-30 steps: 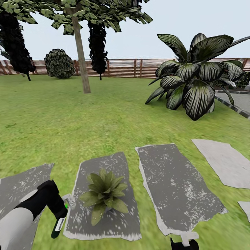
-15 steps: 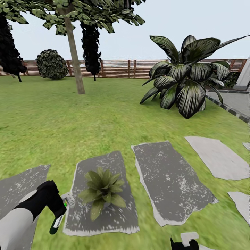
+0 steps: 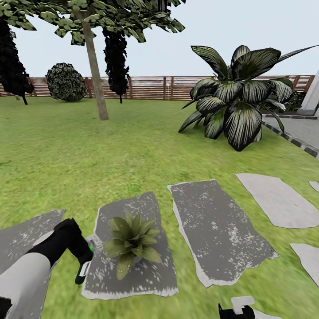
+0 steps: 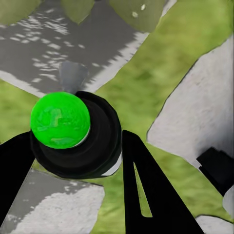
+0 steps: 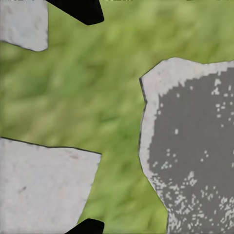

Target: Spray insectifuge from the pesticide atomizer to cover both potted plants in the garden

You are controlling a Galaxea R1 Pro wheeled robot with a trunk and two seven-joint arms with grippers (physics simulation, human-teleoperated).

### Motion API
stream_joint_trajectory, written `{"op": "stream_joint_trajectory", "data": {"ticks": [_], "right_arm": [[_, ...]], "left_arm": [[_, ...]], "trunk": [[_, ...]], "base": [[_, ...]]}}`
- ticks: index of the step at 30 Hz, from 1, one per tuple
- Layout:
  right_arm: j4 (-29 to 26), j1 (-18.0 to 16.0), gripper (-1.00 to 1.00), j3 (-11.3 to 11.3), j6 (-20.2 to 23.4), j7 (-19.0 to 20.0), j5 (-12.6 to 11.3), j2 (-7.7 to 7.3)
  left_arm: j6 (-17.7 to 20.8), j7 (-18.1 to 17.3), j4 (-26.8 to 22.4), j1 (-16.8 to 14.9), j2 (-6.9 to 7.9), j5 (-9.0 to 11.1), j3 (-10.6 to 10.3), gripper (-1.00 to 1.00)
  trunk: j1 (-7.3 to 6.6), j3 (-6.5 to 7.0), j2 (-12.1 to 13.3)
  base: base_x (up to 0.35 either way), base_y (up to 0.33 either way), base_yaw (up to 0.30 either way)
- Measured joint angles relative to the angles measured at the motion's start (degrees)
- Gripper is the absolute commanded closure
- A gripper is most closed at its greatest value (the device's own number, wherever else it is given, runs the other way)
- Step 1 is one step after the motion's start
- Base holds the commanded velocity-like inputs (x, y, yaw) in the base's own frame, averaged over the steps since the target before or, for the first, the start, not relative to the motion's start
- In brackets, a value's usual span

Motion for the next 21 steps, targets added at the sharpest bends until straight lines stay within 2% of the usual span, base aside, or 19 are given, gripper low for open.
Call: {"op": "stream_joint_trajectory", "data": {"ticks": [4,7,8,9,10,21], "right_arm": [[0.00,0.00,-1.00,0.00,0.00,0.00,0.00,0.00],[0.00,0.00,-1.00,-0.01,0.01,0.00,0.00,0.00],[0.00,0.00,-1.00,0.00,0.01,0.00,0.00,0.00],[0.00,0.00,-1.00,0.01,0.01,0.00,0.00,0.00],[0.00,0.00,-1.00,0.01,0.01,0.00,0.00,0.00],[0.00,0.00,-1.00,-0.04,-0.08,-0.08,0.00,-0.08]], "left_arm": [[-0.29,-0.41,0.56,-0.67,0.34,-0.29,-0.37,1.00],[-0.55,-0.90,0.80,-0.20,0.88,-1.52,-0.39,1.00],[-0.70,-1.12,0.86,-0.03,1.29,-2.20,-0.38,1.00],[-1.04,-1.42,1.34,0.16,2.54,-2.98,-0.40,1.00],[-1.04,-1.47,1.98,0.20,2.76,-2.93,-0.35,1.00],[-0.29,-0.36,3.11,0.29,2.24,-3.11,0.19,1.00]], "trunk": [[0.00,0.00,0.00],[0.00,0.00,0.00],[0.00,0.00,0.00],[0.00,0.00,0.00],[0.00,0.00,0.00],[-0.01,0.00,0.00]], "base": [[0.000,0.000,0.000],[0.000,0.000,0.000],[0.000,0.000,0.000],[0.000,0.000,0.000],[0.000,0.000,0.000],[0.089,0.093,0.000]]}}
